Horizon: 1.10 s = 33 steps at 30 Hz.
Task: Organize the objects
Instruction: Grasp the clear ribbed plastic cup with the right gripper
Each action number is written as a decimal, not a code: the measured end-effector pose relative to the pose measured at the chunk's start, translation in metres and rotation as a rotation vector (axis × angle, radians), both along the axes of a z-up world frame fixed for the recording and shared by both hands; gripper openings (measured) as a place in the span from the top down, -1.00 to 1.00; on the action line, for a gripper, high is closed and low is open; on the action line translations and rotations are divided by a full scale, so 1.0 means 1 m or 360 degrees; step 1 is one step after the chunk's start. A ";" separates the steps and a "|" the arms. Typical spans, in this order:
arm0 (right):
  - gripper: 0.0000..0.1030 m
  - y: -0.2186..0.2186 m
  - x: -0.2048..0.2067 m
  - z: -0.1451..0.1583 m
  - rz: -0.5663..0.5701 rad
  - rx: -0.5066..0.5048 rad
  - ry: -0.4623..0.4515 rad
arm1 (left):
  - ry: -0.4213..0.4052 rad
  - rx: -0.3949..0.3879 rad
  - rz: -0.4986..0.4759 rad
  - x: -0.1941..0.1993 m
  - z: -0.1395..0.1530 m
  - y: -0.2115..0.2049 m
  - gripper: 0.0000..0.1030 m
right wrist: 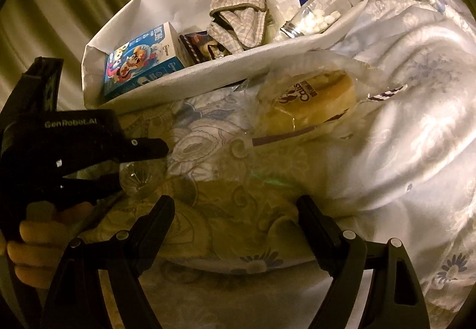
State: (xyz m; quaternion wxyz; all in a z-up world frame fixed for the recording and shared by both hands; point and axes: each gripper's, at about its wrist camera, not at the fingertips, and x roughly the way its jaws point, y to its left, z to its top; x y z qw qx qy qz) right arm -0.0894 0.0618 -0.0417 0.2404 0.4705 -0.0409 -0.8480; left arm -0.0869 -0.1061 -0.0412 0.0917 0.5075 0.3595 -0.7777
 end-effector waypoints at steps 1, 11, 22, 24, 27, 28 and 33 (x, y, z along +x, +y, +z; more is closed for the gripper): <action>-0.62 0.000 -0.001 0.000 0.0000 -0.0004 -0.0002 | 0.0013 -0.0021 -0.0010 0.002 0.002 0.001 0.01; -0.62 0.001 -0.007 0.000 0.0010 -0.0051 -0.0015 | 0.0228 -0.0319 -0.0210 0.032 0.030 0.024 0.04; -0.62 0.056 -0.024 0.022 -0.0022 -0.0803 -0.0185 | 0.0478 -0.0425 -0.0532 0.038 0.055 0.056 0.04; -0.62 0.064 -0.028 0.021 -0.0023 -0.0960 -0.0257 | 0.0502 -0.0412 -0.0613 0.034 0.054 0.068 0.04; -0.62 0.071 -0.031 0.013 0.0005 -0.1173 -0.0402 | 0.0543 -0.0392 -0.0754 0.032 0.053 0.089 0.04; -0.62 0.072 -0.031 0.011 0.0013 -0.1202 -0.0441 | 0.0564 -0.0396 -0.0812 0.033 0.054 0.094 0.04; -0.56 0.060 -0.031 0.009 0.0054 -0.1145 -0.0502 | 0.0637 -0.0435 -0.0981 0.040 0.059 0.112 0.04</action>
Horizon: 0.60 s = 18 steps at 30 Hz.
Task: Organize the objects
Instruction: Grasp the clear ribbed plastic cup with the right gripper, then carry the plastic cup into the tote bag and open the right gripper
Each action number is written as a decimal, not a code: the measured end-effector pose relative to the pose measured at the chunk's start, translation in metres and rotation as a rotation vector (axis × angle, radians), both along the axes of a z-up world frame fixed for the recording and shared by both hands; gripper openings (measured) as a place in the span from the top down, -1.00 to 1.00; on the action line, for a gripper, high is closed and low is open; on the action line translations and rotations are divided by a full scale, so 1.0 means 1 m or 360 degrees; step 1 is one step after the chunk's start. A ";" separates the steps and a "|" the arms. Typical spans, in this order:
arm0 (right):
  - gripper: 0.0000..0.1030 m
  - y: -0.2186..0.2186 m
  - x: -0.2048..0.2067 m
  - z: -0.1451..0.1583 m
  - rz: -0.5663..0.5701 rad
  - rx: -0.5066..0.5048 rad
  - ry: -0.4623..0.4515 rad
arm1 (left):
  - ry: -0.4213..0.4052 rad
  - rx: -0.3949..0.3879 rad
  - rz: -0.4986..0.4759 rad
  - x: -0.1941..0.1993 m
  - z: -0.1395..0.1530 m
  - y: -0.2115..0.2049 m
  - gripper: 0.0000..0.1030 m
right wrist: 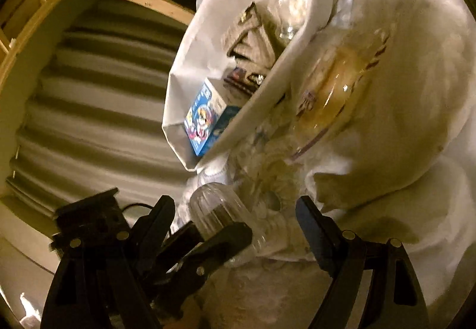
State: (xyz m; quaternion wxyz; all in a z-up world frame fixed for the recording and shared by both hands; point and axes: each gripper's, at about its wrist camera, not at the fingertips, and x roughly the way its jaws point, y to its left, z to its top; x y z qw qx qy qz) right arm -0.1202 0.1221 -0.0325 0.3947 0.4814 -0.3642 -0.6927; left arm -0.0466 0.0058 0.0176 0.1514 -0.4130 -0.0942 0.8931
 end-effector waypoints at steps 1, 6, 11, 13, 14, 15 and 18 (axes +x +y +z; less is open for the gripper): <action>-0.41 -0.004 0.000 -0.001 0.0025 -0.0006 -0.0004 | 0.0007 -0.0022 -0.0014 0.001 0.000 0.003 0.04; -0.13 -0.018 0.002 0.001 0.0095 0.0053 0.0001 | 0.0030 -0.0128 -0.0052 0.002 0.000 0.011 0.04; 0.11 -0.026 0.001 -0.006 0.0119 0.0159 -0.0032 | 0.0003 -0.0109 -0.0065 -0.001 -0.004 0.008 0.07; 0.11 -0.027 0.000 -0.008 0.0124 0.0158 -0.0038 | -0.0003 -0.0089 -0.0068 -0.001 -0.005 0.006 0.08; 0.12 -0.027 0.000 -0.008 0.0119 0.0157 -0.0037 | -0.0002 -0.0084 -0.0068 0.000 -0.004 0.005 0.08; 0.12 -0.027 0.000 -0.007 0.0115 0.0158 -0.0032 | -0.0002 -0.0083 -0.0066 0.000 -0.004 0.005 0.09; 0.12 -0.023 0.001 -0.004 0.0046 0.0236 -0.0005 | -0.0016 -0.0085 -0.0080 0.001 -0.003 0.006 0.07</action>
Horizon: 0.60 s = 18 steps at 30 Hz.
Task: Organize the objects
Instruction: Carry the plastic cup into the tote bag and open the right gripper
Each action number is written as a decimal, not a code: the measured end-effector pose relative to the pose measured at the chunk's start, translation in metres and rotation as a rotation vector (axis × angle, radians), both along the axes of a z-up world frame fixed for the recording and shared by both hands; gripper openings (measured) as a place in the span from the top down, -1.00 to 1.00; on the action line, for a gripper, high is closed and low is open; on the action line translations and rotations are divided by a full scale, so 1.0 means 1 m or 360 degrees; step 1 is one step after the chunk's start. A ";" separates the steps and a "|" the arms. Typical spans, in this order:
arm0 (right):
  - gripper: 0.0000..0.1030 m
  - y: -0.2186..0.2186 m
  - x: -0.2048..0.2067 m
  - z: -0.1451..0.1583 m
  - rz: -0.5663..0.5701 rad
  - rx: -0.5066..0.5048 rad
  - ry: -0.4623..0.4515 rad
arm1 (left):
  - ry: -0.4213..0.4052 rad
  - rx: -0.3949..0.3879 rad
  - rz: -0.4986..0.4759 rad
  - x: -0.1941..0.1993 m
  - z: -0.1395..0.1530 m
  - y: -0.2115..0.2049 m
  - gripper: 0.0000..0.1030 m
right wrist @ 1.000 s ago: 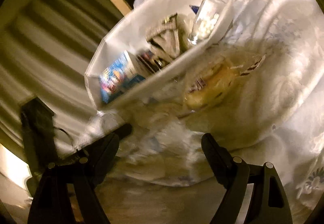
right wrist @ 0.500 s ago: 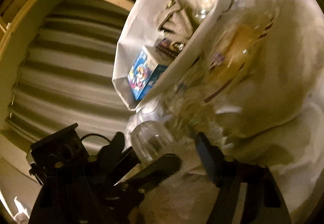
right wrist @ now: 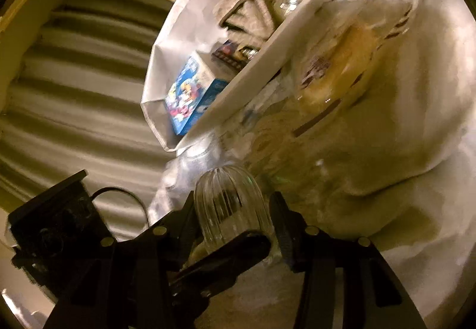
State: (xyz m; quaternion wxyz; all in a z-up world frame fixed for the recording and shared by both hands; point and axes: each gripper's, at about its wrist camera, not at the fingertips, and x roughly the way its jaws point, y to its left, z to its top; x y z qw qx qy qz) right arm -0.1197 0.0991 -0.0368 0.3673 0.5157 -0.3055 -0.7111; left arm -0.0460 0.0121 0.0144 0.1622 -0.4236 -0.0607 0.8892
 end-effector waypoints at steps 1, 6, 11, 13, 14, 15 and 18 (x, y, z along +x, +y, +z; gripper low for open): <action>0.12 0.002 0.000 0.000 -0.0021 0.0010 0.0003 | 0.0002 -0.0007 -0.0003 0.001 0.001 0.001 0.06; 0.13 0.013 -0.002 0.004 -0.0126 0.0017 0.0034 | 0.0005 -0.0020 -0.0018 0.002 0.002 0.003 -0.04; 0.14 0.018 -0.002 0.006 -0.0208 0.0076 0.0055 | -0.0030 0.0017 -0.0043 0.001 0.001 0.002 -0.06; 0.14 0.021 -0.001 0.007 -0.0242 0.0103 0.0066 | -0.0041 0.0050 -0.0057 0.001 0.001 0.001 -0.06; 0.14 0.023 -0.001 0.008 -0.0273 0.0123 0.0078 | -0.0040 0.0064 -0.0059 0.001 0.002 0.000 -0.06; 0.14 0.026 0.000 0.009 -0.0302 0.0137 0.0086 | -0.0037 0.0073 -0.0058 0.002 0.003 0.000 -0.06; 0.14 0.033 0.001 0.015 -0.0382 0.0142 0.0123 | -0.0032 0.0095 -0.0035 0.000 0.004 -0.005 -0.07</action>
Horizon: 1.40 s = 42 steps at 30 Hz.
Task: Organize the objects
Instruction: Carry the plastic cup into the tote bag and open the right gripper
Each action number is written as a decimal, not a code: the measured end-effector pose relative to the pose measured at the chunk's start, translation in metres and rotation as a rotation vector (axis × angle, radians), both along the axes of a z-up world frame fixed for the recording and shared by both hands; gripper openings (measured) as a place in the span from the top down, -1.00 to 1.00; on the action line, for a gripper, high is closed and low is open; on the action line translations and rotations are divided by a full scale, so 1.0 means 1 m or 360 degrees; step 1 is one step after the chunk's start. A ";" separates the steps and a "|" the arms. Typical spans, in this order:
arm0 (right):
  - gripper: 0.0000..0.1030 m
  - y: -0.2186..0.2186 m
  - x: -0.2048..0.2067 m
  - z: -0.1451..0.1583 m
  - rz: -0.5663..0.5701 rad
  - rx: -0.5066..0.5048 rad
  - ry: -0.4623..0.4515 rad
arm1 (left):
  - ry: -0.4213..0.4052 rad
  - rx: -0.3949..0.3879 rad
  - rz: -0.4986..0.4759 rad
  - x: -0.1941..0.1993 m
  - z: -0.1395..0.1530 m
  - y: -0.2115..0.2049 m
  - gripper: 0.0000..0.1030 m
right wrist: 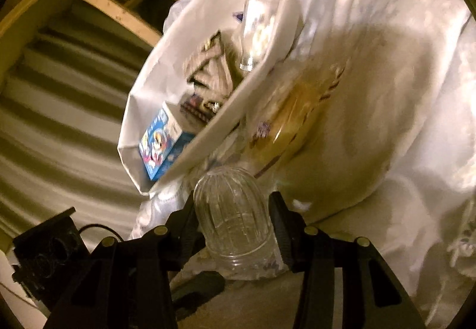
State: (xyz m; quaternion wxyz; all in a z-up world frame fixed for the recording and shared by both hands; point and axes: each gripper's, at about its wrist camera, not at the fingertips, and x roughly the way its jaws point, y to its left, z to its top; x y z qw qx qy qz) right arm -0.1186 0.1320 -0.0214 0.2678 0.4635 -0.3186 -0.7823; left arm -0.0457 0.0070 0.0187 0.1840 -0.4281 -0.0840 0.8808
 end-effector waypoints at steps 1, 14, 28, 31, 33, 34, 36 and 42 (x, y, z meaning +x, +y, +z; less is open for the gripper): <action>0.14 0.002 0.001 0.003 -0.0026 0.0019 0.0020 | 0.0000 0.0007 0.0011 0.000 0.000 -0.002 -0.07; 0.14 -0.021 0.013 0.027 -0.0098 0.0492 0.0239 | -0.0042 0.0019 0.0157 -0.010 -0.009 -0.022 -0.07; 0.14 -0.027 -0.010 0.071 -0.0086 0.0487 0.0347 | 0.0071 -0.0042 0.0255 -0.037 0.027 -0.033 -0.07; 0.14 -0.029 -0.018 0.086 -0.0078 0.0551 0.0392 | 0.0094 -0.0079 0.0284 -0.045 0.035 -0.036 -0.07; 0.14 -0.025 -0.026 0.095 -0.0086 0.0546 0.0401 | 0.0109 -0.0096 0.0292 -0.052 0.042 -0.039 -0.07; 0.14 -0.022 -0.032 0.099 -0.0085 0.0540 0.0402 | 0.0111 -0.0103 0.0298 -0.055 0.044 -0.040 -0.07; 0.14 -0.018 -0.043 0.105 -0.0095 0.0542 0.0394 | 0.0113 -0.0107 0.0312 -0.064 0.050 -0.044 -0.07; 0.14 -0.012 -0.078 0.113 -0.0093 0.0499 0.0370 | 0.0082 -0.0069 0.0326 -0.091 0.057 -0.048 -0.07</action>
